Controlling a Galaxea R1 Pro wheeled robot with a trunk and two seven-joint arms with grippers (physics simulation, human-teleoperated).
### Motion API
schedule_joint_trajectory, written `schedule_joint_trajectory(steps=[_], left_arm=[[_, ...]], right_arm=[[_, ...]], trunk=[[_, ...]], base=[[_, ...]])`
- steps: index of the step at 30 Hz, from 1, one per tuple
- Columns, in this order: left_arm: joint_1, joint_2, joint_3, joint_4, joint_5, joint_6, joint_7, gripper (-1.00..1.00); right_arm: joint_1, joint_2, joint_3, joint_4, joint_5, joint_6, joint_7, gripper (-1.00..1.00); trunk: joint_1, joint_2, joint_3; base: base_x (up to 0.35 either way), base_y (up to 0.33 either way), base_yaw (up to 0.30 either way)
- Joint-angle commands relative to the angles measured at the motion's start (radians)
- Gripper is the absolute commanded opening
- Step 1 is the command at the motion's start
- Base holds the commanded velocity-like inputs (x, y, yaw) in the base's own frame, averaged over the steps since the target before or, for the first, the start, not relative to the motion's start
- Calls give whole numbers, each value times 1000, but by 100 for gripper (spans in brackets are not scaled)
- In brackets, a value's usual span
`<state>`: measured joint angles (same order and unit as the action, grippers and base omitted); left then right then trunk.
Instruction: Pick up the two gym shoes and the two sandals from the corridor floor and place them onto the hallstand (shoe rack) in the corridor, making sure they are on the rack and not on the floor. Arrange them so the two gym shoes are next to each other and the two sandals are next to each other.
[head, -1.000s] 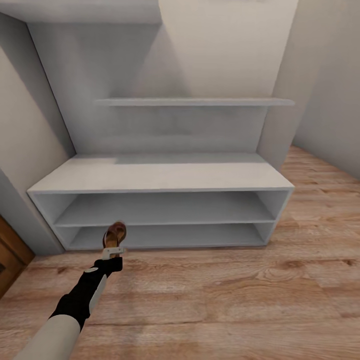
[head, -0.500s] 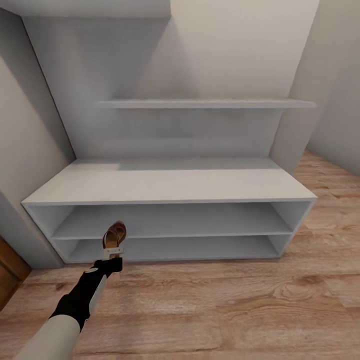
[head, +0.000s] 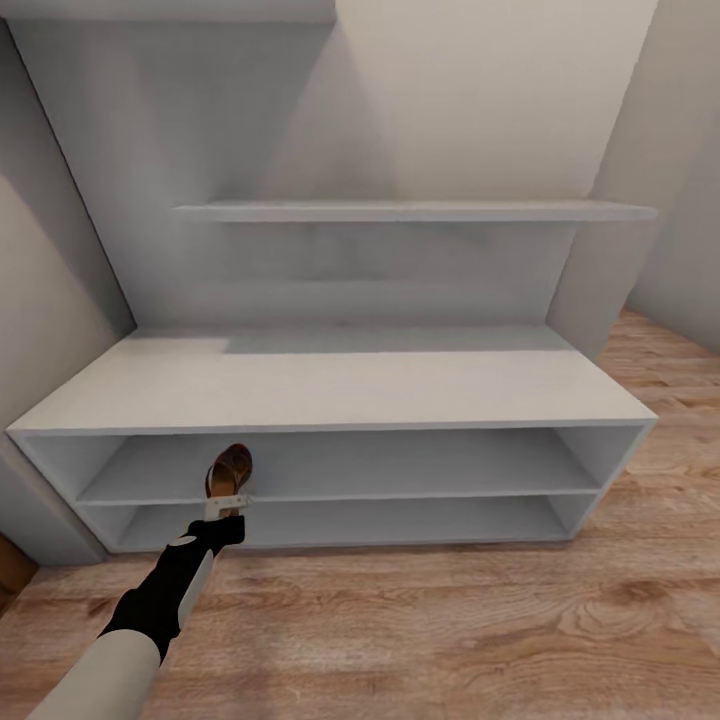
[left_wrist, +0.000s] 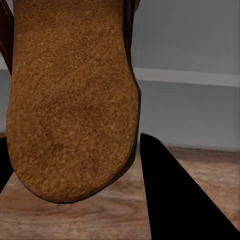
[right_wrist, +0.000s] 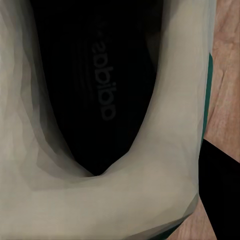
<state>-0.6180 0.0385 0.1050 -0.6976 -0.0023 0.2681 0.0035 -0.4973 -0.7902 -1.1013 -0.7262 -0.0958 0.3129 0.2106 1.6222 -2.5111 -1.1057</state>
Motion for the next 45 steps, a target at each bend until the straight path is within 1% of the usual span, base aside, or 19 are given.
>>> schedule_joint_trajectory(steps=[1, 4, 6, 7, 8, 12, 19, 36, 45], left_arm=[[0, 0, 1, -2, -4, 6, 0, -100], [0, 0, 1, -2, -4, 6, 6, -100], [0, 0, 1, -2, -4, 6, 34, -100], [0, 0, 1, -2, -4, 6, 67, -100], [0, 0, 1, -2, -4, 6, 87, -100], [0, 0, 0, -2, -3, 6, 116, -100], [1, 0, -1, -1, -3, -14, 122, -100], [1, 0, -2, 0, -4, -17, 123, -100], [3, 0, -2, 0, -3, -18, 123, -100]], right_arm=[[-1, 0, -3, -1, -10, 7, 3, -100], [-1, 0, -3, -1, -10, 7, 3, -100], [-1, 0, -3, -1, -10, 7, 3, -100], [-1, 0, -3, -1, -10, 7, 3, -100], [-1, 0, -3, -1, -10, 7, 3, -100], [-1, 0, -3, -1, -10, 7, 3, -100], [-1, 0, -3, 0, -10, 7, 3, -100], [-1, 0, -3, 2, -10, 7, 3, -100], [-1, 0, -3, 2, -10, 6, 2, -100]], trunk=[[0, 0, -1], [0, 0, -1], [0, 0, -1], [0, 0, -1], [0, 0, -1], [0, 0, -1], [0, 0, -1], [0, 0, -1], [0, 0, -1]], base=[[29, -11, 0], [11, -4, 0], [3, -1, 0], [2, -1, 0], [1, 0, 0], [0, 0, 0], [14, 0, 0], [287, 0, 0], [65, 0, 0]])
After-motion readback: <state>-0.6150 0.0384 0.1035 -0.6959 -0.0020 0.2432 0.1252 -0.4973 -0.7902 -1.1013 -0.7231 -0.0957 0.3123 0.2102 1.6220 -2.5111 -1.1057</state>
